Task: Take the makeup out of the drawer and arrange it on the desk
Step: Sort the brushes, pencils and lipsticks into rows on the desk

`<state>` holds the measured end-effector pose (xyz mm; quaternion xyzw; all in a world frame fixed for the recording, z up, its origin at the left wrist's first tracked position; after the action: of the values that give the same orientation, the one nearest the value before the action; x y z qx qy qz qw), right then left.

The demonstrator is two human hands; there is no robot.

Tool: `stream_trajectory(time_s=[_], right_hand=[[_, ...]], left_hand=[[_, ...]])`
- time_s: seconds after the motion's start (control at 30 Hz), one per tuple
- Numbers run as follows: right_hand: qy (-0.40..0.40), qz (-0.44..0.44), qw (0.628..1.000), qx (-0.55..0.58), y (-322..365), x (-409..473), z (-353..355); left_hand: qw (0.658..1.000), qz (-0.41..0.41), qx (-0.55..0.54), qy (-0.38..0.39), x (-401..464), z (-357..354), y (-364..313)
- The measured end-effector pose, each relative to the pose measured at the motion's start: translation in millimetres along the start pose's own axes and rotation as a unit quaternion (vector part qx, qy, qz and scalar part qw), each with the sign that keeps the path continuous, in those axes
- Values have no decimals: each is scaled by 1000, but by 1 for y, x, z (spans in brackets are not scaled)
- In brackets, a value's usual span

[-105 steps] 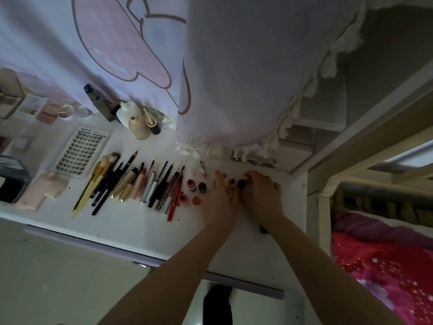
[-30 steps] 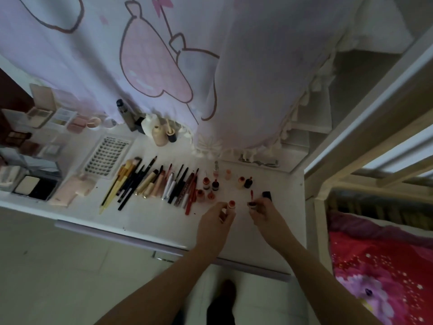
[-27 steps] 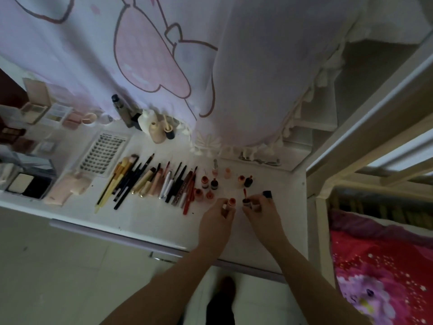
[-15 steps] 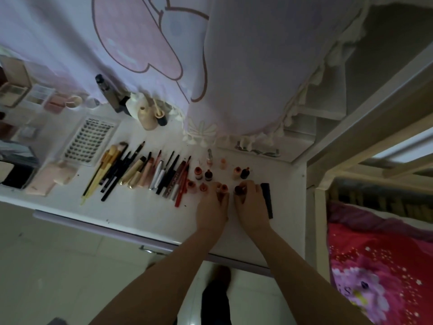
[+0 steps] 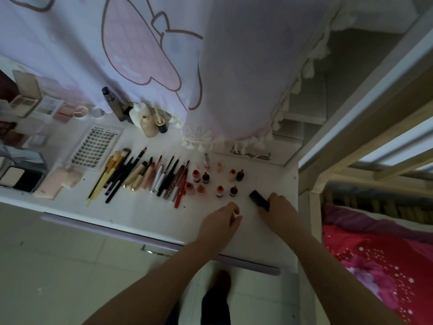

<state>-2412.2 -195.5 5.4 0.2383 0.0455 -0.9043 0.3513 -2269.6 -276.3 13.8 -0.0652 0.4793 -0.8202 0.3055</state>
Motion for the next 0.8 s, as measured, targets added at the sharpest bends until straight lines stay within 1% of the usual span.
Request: stream_trajectory(time_s=[0.03,0.1,0.13,0.17,0.2,0.27,0.37,0.43,0.53,0.6,0.67,0.73,0.8], right_hand=[[10,27,1000,10,1,-6,2],[28,92,995,35,6,-23,13],[28,124,991,52,11,-34,23],[21,155,985,70,16,-44,36],[11,182,979,86,21,-54,50],[9,224,969,100,32,-73,75],[34,268,959,79,48,-95,94],[26,277,958,66,51,-103,106],[0,258,962,88,39,-106,123],[5,244,961,129,32,-105,123],[31,229,958,170,33,-104,112],[55,216,951,216,41,-102,98],[61,204,940,267,47,-99,86]], left_hand=[[998,-55,31,-11,0,4,-15],[980,-170,100,-13,-3,8,-44],[969,-210,128,-1,-4,9,-56],[963,-229,143,23,-6,11,-66],[961,-229,149,52,-6,14,-73],[967,-193,132,101,-9,24,-79],[972,-169,93,134,-18,44,-89],[970,-165,93,151,-26,60,-90],[980,-131,86,125,-31,97,-69],[982,-128,92,107,-37,110,-55],[983,-127,75,106,-43,105,-50],[987,-119,26,101,-44,94,-48],[989,-121,-18,85,-42,85,-46]])
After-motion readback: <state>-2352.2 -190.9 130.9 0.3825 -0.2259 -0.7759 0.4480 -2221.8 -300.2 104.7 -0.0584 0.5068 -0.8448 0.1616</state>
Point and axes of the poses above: each hand's wrist, its own x-axis towards the middle knuckle, its own z-axis out of the back of the hand, y = z × x, the point moved 8 cm from there along x, towards the middle knuckle, and after that the axes turned 13 degrees about -x, right-handed, at the moved point
